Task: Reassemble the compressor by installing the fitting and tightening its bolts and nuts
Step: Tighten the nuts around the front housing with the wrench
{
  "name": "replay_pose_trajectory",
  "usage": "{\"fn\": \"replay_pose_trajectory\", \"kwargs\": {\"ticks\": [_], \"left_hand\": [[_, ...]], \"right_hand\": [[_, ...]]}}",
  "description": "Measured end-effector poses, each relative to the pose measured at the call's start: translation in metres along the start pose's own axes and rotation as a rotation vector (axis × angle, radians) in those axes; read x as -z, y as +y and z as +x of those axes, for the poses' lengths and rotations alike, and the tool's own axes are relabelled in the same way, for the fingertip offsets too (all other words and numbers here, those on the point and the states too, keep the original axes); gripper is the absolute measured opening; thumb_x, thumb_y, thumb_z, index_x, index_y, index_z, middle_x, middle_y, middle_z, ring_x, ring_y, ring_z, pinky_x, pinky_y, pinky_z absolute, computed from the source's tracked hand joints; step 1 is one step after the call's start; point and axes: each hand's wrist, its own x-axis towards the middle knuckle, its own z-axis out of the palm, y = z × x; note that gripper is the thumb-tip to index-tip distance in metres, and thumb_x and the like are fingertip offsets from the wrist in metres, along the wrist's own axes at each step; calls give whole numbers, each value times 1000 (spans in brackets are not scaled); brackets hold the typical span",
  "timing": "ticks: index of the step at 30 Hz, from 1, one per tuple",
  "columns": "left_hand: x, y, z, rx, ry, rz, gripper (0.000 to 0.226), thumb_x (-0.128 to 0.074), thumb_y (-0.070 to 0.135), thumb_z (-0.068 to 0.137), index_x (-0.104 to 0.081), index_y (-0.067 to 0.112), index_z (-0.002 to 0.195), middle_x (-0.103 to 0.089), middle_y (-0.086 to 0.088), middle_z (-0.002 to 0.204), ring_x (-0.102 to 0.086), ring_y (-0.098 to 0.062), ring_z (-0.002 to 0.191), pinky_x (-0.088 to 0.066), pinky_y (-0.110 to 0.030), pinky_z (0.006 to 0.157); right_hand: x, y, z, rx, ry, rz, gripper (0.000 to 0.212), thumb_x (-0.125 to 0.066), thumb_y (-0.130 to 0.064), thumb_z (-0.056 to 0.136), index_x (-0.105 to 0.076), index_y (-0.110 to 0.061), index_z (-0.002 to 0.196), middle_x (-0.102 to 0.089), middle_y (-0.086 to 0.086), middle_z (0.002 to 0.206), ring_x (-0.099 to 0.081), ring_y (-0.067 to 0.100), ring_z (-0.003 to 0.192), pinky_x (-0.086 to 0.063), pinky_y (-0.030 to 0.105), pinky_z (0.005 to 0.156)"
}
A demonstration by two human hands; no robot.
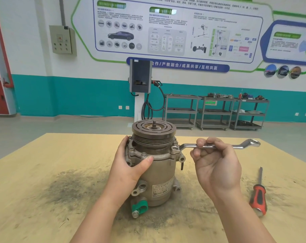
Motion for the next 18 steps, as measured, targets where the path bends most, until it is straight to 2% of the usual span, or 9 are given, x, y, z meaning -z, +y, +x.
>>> {"fn": "replay_pose_trajectory", "kwargs": {"ticks": [6,9,11,13,15,18], "left_hand": [[0,1,-1,9,5,4,109,-74,60,54,-27,35,149,-45,39,121,-47,25,109,-43,2,77],[0,2,-2,8,3,17,108,-73,62,55,-27,36,149,-44,41,122,-46,21,113,-44,-1,79],[0,3,-2,10,-2,11,104,-74,60,56,-28,37,147,-45,40,122,-48,18,114,-46,-3,80],[0,3,-2,13,-7,7,106,-74,60,56,-28,36,148,-45,36,126,-49,11,119,-46,-8,85],[0,3,-2,15,-9,3,109,-75,63,55,-26,36,149,-45,37,127,-48,9,121,-45,-9,87],[1,-1,-1,21,-11,-5,114,-81,70,53,-28,37,148,-49,33,130,-52,7,120,-48,-14,92]], "right_hand": [[2,0,4,-27,-39,-92,31,-31,-13,102,-50,-10,78,-58,7,64,-50,19,51,-47,26,51],[4,1,6,-104,27,-1,39,-33,-24,103,-50,-12,70,-56,7,61,-46,18,50,-42,27,54],[4,5,6,-61,65,-1,46,-34,-24,102,-48,-15,59,-52,6,55,-43,19,46,-39,27,51],[1,8,1,43,49,-49,52,-36,-23,100,-47,-17,50,-49,5,49,-40,19,41,-39,24,48],[0,14,-9,234,-10,-161,49,-40,-23,95,-49,-21,47,-50,5,48,-40,20,40,-39,22,49],[-5,27,-30,670,-192,-576,35,-46,-22,91,-55,-25,58,-55,2,58,-47,19,51,-39,24,52]]}}
